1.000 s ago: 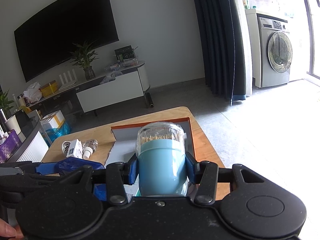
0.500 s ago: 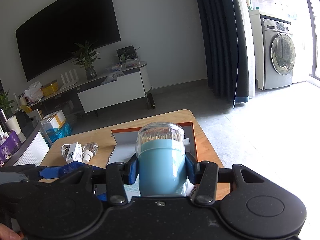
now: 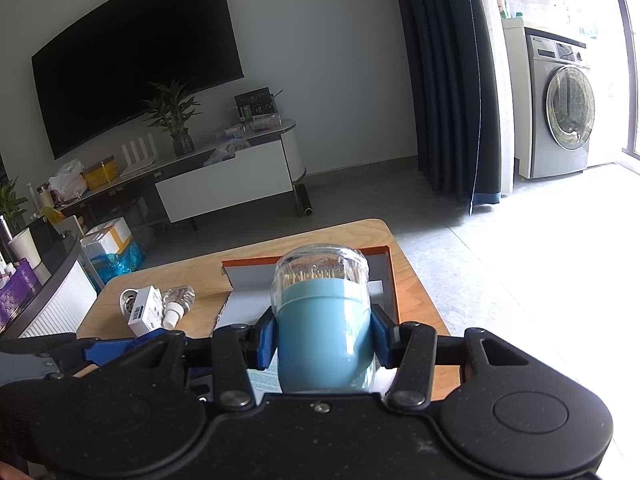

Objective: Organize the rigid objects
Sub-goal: 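Carry the blue tin box and toothpick holder over the white tray, then lower both items into the tray and open both tools to release, then withdraw both tools toward the black charger and white boxed device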

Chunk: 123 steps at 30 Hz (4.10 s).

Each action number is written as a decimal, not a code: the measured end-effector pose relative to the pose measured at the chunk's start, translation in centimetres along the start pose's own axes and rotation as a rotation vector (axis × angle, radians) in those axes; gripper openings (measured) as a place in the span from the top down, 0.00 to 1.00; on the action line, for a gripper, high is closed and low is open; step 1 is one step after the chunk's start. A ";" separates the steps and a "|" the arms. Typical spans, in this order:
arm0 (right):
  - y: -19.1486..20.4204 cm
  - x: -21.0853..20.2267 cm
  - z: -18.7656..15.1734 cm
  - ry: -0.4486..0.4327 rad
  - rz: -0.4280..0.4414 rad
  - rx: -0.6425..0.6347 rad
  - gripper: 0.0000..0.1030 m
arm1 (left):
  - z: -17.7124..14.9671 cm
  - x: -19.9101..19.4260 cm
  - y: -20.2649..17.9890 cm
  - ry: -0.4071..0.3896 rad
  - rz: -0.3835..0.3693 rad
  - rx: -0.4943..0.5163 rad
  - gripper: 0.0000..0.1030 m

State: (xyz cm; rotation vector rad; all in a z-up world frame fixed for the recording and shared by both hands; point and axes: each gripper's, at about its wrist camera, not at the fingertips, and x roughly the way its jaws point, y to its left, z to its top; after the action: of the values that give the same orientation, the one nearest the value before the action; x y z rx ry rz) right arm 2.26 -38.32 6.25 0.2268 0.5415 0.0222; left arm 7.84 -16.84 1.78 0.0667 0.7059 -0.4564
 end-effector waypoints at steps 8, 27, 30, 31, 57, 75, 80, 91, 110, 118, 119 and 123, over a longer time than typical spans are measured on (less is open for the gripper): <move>-0.2 0.3 -0.1 0.005 0.001 -0.001 0.44 | 0.3 0.5 0.1 0.002 -0.001 0.005 0.08; -0.7 3.2 0.5 0.046 0.000 0.010 0.44 | 1.3 2.6 1.6 0.019 0.038 -0.022 0.08; -0.8 3.7 0.7 0.047 -0.001 0.012 0.44 | 1.6 3.1 1.8 0.022 0.045 -0.026 0.08; -0.8 3.9 0.8 0.047 -0.002 0.012 0.44 | 1.7 3.2 1.9 0.022 0.048 -0.029 0.08; -0.9 7.9 1.5 0.051 -0.042 0.014 0.29 | 4.7 7.4 5.6 0.032 0.135 -0.086 0.08; -0.2 5.1 1.1 -0.008 -0.028 -0.005 0.25 | 6.2 8.2 6.9 0.061 0.087 -0.178 0.01; 0.7 4.6 1.1 -0.012 -0.008 -0.017 0.24 | 6.1 5.9 6.7 0.042 0.130 -0.158 0.01; 3.2 4.0 0.7 0.015 0.020 -0.053 0.21 | 3.5 1.7 7.3 0.070 0.199 -0.147 0.00; 9.6 4.9 -1.4 0.105 0.120 -0.138 0.20 | -2.3 -3.2 13.7 0.058 0.305 -0.297 0.00; 11.2 5.2 -2.2 0.125 0.155 -0.168 0.20 | -4.0 -3.4 16.0 0.076 0.337 -0.347 0.00; 11.2 5.3 -2.2 0.128 0.156 -0.171 0.20 | -4.2 -3.3 16.2 0.078 0.337 -0.351 0.00; 11.2 5.3 -2.5 0.135 0.159 -0.170 0.20 | -4.8 -2.7 16.3 0.089 0.310 -0.357 0.00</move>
State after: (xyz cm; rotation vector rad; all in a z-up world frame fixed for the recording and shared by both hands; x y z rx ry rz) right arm 6.01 -26.50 3.94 0.1022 0.6512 0.2388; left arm 10.05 -0.14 -1.64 -0.1398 0.8394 -0.0270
